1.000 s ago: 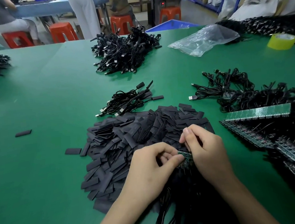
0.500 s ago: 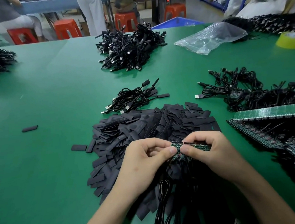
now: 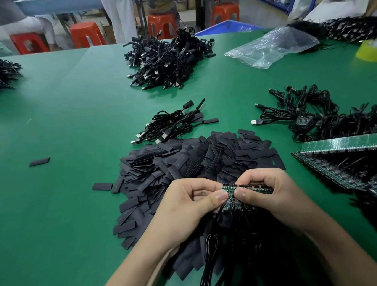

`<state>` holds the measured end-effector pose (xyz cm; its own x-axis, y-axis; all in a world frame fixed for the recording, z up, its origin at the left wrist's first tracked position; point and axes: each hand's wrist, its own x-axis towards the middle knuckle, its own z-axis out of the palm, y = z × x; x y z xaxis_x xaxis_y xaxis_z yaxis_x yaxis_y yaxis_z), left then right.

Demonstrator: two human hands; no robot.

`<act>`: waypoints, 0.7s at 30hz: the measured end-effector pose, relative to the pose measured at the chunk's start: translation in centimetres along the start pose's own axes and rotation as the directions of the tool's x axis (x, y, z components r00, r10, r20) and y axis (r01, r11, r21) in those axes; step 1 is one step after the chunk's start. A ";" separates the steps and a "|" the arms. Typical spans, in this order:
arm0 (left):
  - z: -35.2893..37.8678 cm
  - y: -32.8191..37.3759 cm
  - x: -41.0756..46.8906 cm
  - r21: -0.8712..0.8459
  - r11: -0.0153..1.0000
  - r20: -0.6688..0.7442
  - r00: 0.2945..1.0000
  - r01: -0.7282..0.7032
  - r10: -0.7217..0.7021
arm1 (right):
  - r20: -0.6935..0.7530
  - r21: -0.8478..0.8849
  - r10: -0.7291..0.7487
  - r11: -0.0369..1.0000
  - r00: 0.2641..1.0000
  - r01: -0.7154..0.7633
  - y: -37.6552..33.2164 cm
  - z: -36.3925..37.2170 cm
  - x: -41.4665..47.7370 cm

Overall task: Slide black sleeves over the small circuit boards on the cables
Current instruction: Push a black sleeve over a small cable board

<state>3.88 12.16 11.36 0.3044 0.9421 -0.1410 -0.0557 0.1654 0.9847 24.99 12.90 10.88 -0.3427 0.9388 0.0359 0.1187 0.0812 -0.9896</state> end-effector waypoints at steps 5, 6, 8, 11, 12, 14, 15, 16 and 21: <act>0.0 0.1 -0.2 -0.051 0.998 0.046 0.999 0.020 -0.017 | 0.038 0.080 -0.001 0.997 0.999 -0.002 0.1 0.1 -0.1; 0.0 0.1 -0.2 -0.063 0.998 0.057 0.998 0.024 -0.020 | 0.044 0.099 -0.006 0.995 0.999 0.002 0.2 0.2 -0.1; 0.0 0.3 -0.2 -0.075 0.997 0.073 0.997 0.033 -0.028 | 0.045 0.113 -0.006 0.994 0.999 0.001 0.1 0.1 0.0; 0.0 0.6 -0.4 -0.114 0.992 0.085 0.996 0.049 -0.040 | 0.068 0.110 0.037 0.993 0.997 -0.044 0.0 -0.6 -0.1; 0.0 0.8 -0.5 -0.125 0.991 0.088 0.996 0.046 -0.035 | 0.073 0.098 0.055 0.993 0.996 -0.062 -0.1 -1.0 -0.2; -0.2 1.0 -0.5 -0.138 0.990 0.086 0.996 0.018 -0.006 | 0.074 0.031 0.078 0.996 0.994 -0.081 -0.2 -1.8 -0.3; -0.3 1.3 -0.6 -0.147 0.989 0.079 0.997 -0.001 0.013 | 0.069 -0.019 0.086 0.996 0.994 -0.085 -0.3 -2.2 -0.4; -0.4 1.5 -0.6 -0.153 0.988 0.065 0.997 -0.026 0.036 | 0.048 -0.083 0.089 0.993 0.995 -0.085 -0.4 -2.3 -0.4; -0.2 1.7 -0.5 0.105 0.960 -0.095 0.959 -0.258 0.268 | -0.150 -0.443 -0.244 0.883 0.958 0.155 -1.1 -0.6 -0.4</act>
<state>3.45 12.01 13.06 0.1870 0.9751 0.1191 -0.0323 -0.1151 0.9928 25.56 12.59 11.99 -0.2172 0.9299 0.2968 0.4644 0.3659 -0.8065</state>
